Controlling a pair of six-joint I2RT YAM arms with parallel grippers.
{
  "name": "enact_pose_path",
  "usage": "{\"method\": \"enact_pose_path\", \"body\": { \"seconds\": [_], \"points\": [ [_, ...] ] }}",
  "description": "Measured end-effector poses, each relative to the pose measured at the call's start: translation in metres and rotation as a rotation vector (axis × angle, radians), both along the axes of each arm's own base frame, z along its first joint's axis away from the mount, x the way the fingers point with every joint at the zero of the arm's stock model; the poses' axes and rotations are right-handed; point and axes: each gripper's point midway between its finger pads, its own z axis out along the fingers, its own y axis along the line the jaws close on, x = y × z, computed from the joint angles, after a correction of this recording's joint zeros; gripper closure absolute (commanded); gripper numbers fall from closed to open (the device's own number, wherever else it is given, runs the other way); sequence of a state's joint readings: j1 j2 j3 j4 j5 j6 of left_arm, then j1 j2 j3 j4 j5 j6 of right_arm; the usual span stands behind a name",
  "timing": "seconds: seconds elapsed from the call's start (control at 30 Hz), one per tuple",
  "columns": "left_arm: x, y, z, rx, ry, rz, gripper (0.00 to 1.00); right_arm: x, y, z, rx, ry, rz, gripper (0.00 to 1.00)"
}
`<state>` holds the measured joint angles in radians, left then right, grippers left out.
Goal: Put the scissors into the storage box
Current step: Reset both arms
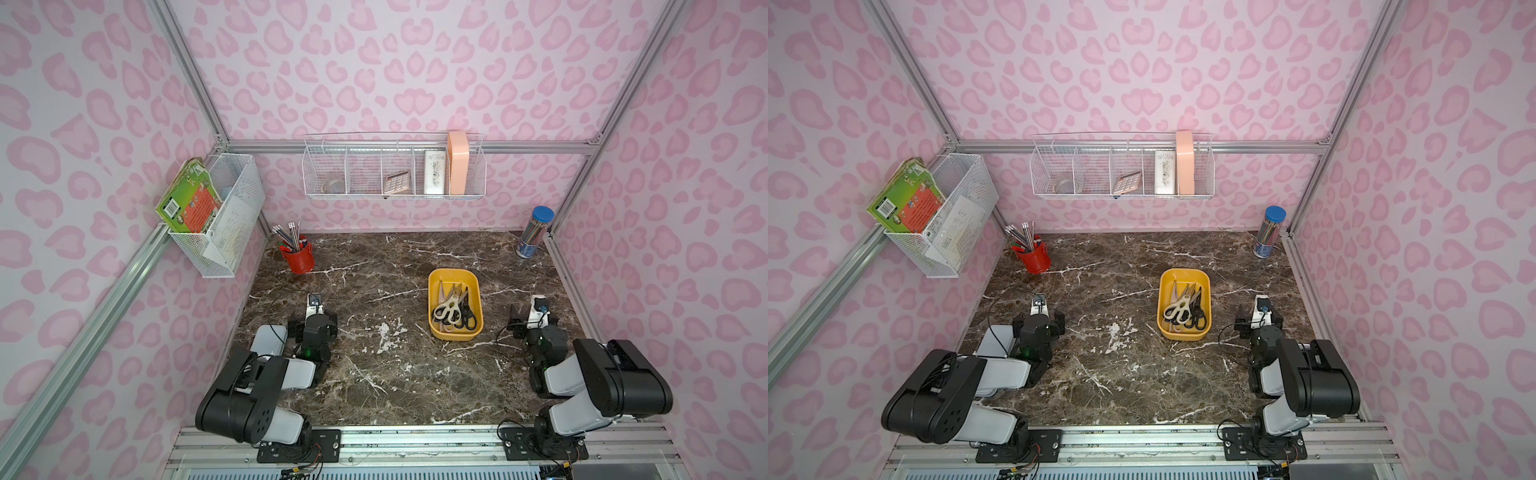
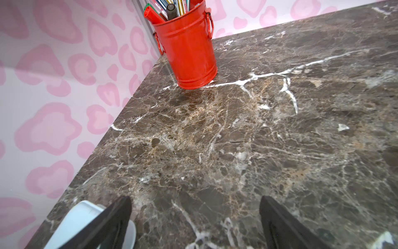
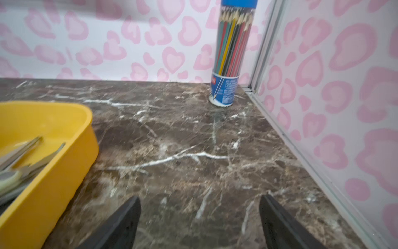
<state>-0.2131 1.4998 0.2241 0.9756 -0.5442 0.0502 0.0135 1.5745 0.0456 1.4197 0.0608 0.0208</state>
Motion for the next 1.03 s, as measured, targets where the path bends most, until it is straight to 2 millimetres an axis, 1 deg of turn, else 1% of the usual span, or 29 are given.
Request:
{"method": "enact_pose_path", "body": {
  "seconds": [0.03,0.07,0.1,0.13,0.17,0.23,0.3,0.37,0.43,0.47,0.5,0.63,0.7,1.03],
  "points": [
    [0.003,-0.003,0.001,0.001,-0.017,-0.02,0.02,0.0,0.001,0.005,0.001,-0.019,0.006,0.11],
    [0.007,-0.009,0.002,0.0,-0.033,-0.058,0.02,0.006,0.002,0.018,0.002,-0.063,0.006,0.07],
    [0.011,-0.014,0.004,-0.005,-0.045,-0.088,0.02,0.012,0.001,0.028,0.003,-0.1,0.005,0.01],
    [0.016,-0.018,0.006,-0.005,-0.059,-0.108,0.02,0.02,0.001,0.039,0.003,-0.133,0.005,0.0],
    [0.02,-0.021,0.006,-0.003,-0.069,-0.13,0.02,0.029,0.002,0.046,0.001,-0.147,0.006,0.0],
    [0.024,-0.023,0.006,0.003,-0.076,-0.149,0.02,0.039,0.001,0.052,0.001,-0.151,0.004,0.0],
    [0.03,-0.023,0.013,0.0,-0.094,-0.155,0.02,0.042,0.001,0.052,0.001,-0.145,0.004,0.0],
    [0.046,-0.02,0.027,-0.018,-0.116,-0.155,0.02,0.04,0.001,0.042,0.004,-0.111,0.003,0.0],
    [0.057,-0.008,0.038,-0.051,-0.128,-0.126,0.02,0.04,0.001,0.04,0.003,-0.1,0.003,0.0],
    [0.059,-0.001,0.041,-0.069,-0.126,-0.105,0.01,0.04,0.001,0.04,0.003,-0.101,0.003,0.0],
    [0.06,0.001,0.041,-0.084,-0.119,-0.094,0.01,0.04,0.001,0.039,0.003,-0.099,0.002,0.0],
    [0.057,-0.005,0.024,-0.121,-0.039,-0.119,0.01,0.04,0.001,0.037,0.003,-0.09,0.003,0.0],
    [0.055,-0.003,0.018,-0.124,-0.012,-0.114,0.01,0.04,0.001,0.037,0.003,-0.09,0.003,0.0],
    [0.053,-0.006,0.009,-0.134,0.031,-0.121,0.01,0.04,0.0,0.036,0.003,-0.089,0.002,0.0]
  ]
}}
